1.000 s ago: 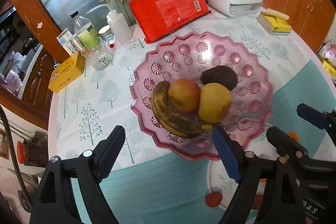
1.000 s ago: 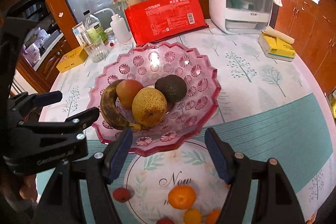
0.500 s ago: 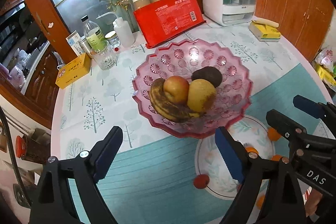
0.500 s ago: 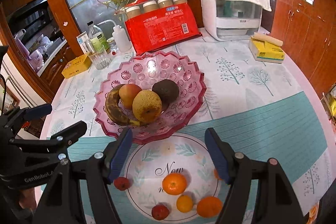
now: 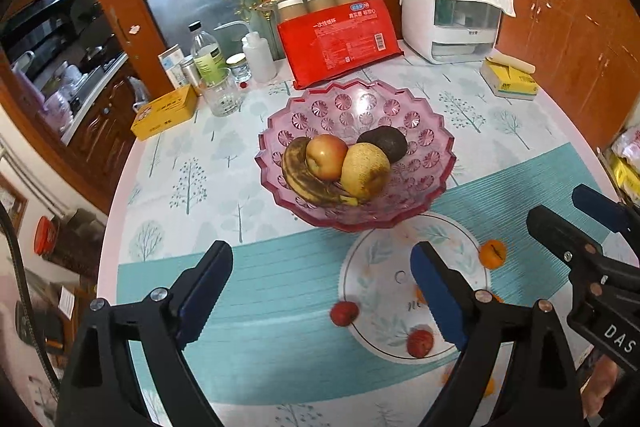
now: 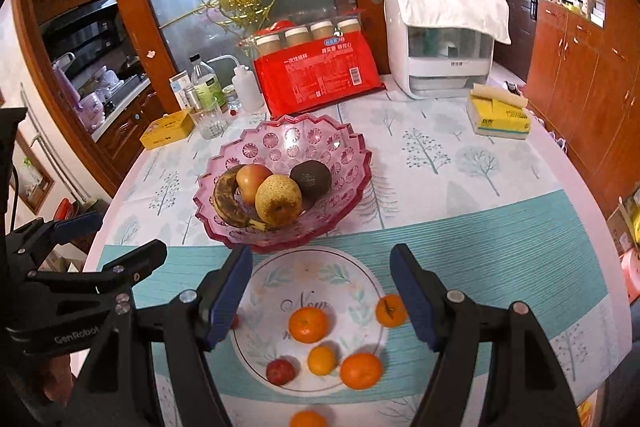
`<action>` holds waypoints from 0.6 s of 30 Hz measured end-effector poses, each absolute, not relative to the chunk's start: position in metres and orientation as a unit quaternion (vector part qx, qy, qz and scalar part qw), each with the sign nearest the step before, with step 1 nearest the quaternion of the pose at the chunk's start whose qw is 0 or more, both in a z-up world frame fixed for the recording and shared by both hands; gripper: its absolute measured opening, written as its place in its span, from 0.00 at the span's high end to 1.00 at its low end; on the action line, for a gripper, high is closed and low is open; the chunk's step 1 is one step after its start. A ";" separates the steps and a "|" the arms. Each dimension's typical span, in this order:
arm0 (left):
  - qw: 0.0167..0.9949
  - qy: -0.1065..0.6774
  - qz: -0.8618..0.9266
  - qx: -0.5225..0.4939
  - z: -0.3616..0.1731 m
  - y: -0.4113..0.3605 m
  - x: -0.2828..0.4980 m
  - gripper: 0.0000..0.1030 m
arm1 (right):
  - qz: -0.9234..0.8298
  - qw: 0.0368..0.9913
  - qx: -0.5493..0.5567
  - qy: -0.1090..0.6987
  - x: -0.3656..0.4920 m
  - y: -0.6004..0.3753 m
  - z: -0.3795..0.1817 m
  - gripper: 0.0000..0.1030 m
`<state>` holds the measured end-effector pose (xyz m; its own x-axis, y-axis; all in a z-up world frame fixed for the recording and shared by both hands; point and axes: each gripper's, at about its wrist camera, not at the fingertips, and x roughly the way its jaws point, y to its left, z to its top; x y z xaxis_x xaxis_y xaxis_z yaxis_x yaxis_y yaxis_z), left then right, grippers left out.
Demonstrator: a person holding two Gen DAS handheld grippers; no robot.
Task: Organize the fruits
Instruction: 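Open both tools to release the fruits and withdraw from the bowl, then move both tools to the white plate toward two large mandarins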
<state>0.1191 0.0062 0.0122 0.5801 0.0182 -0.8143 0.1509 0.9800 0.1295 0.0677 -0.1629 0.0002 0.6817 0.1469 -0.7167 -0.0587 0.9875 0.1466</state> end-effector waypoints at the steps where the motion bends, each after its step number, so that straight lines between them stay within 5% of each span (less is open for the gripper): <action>1: 0.884 0.457 -0.035 0.091 0.012 0.003 0.116 0.13 | 0.057 0.916 0.054 0.394 0.065 -0.165 0.001 0.30; 18: 0.896 0.442 -0.020 0.046 -0.011 -0.031 0.065 0.13 | 0.070 0.916 0.046 0.393 0.043 -0.209 -0.014 0.30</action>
